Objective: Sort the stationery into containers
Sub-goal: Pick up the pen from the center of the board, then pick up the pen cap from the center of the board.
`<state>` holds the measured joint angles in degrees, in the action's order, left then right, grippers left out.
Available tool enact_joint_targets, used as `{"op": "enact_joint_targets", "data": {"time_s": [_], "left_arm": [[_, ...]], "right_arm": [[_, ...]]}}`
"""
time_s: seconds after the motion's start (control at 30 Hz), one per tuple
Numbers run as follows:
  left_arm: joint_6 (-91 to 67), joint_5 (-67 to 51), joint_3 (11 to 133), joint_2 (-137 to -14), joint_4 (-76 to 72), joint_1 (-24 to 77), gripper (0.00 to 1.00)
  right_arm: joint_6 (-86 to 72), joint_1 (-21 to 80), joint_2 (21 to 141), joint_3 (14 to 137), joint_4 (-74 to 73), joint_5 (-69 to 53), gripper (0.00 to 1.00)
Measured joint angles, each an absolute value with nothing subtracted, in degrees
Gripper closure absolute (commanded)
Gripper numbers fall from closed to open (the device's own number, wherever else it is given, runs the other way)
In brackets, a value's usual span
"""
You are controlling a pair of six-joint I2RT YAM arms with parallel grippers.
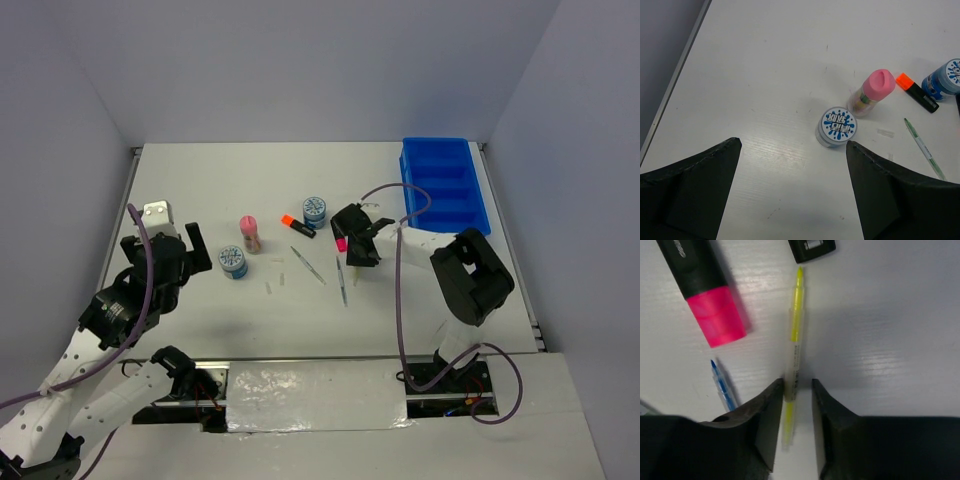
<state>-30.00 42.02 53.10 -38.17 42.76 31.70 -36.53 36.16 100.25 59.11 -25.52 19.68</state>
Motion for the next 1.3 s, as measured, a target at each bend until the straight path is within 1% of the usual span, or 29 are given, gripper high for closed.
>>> {"op": "enact_joint_targets", "data": {"time_s": [0.03,0.13,0.17,0.2,0.27,0.3,0.33,0.37,0.4,0.43,0.57,0.67,0.77,0.87,1.0,1.13,1.2,1.3], "left_arm": [[-30.0,42.0,53.1,-38.2,42.8,31.7,0.01],[-30.0,41.8,53.1,-38.2,42.7,31.7,0.01],[-30.0,41.7,53.1,-38.2,42.7,31.7,0.01],[-30.0,41.7,53.1,-38.2,42.7,31.7,0.01],[-30.0,41.7,53.1,-38.2,42.5,31.7,0.01],[-30.0,41.7,53.1,-38.2,42.5,31.7,0.01],[-30.0,41.7,53.1,-38.2,42.4,31.7,0.01],[-30.0,41.7,53.1,-38.2,42.4,31.7,0.01],[-30.0,41.7,53.1,-38.3,42.4,31.7,0.01],[-30.0,41.7,53.1,-38.4,42.4,31.7,0.01],[-30.0,41.6,53.1,-39.0,42.4,31.7,0.01],[-30.3,41.2,53.1,-39.9,42.4,31.7,0.01],[-33.2,39.3,53.1,-41.2,42.9,31.7,0.01],[-38.3,36.9,53.1,-43.2,43.9,31.7,0.01],[-45.1,32.6,52.2,-49.4,43.1,32.8,0.01],[-51.0,29.4,49.8,-60.1,39.1,38.0,0.01],[-53.0,28.1,48.8,-65.3,37.2,39.9,0.02],[-55.7,26.6,48.0,-70.9,34.2,40.8,0.12]], "right_arm": [[-36.6,35.8,100.7,59.2,-25.0,19.6,0.68],[-36.7,35.3,100.8,59.4,-23.9,19.1,0.69],[-36.7,35.2,100.8,59.4,-23.8,19.0,0.71],[-36.8,35.1,100.8,59.2,-23.4,18.9,0.75],[-37.0,35.1,100.7,58.7,-22.9,19.1,0.8],[-37.1,35.1,100.6,58.4,-22.6,19.1,0.86],[-37.1,35.1,100.4,58.2,-22.4,19.2,0.88],[-37.3,35.1,100.2,57.8,-22.1,19.2,0.92],[-37.5,35.1,99.8,57.3,-21.6,19.3,0.98],[-37.7,35.1,99.5,56.9,-21.1,19.3,1.0],[-38.1,35.1,97.3,54.3,-20.3,19.2,1.0],[-38.1,35.1,93.3,51.0,-21.4,19.1,1.0],[-37.4,35.2,86.4,48.3,-23.9,18.9,1.0],[-35.6,36.1,77.9,48.2,-25.8,19.2,1.0],[-33.6,38.3,68.2,48.9,-28.4,19.4,1.0],[-32.0,39.4,62.6,49.2,-31.4,19.2,1.0],[-31.4,39.8,60.8,49.2,-32.6,19.0,1.0],[-30.3,40.6,58.9,48.9,-33.1,17.4,1.0]]}}
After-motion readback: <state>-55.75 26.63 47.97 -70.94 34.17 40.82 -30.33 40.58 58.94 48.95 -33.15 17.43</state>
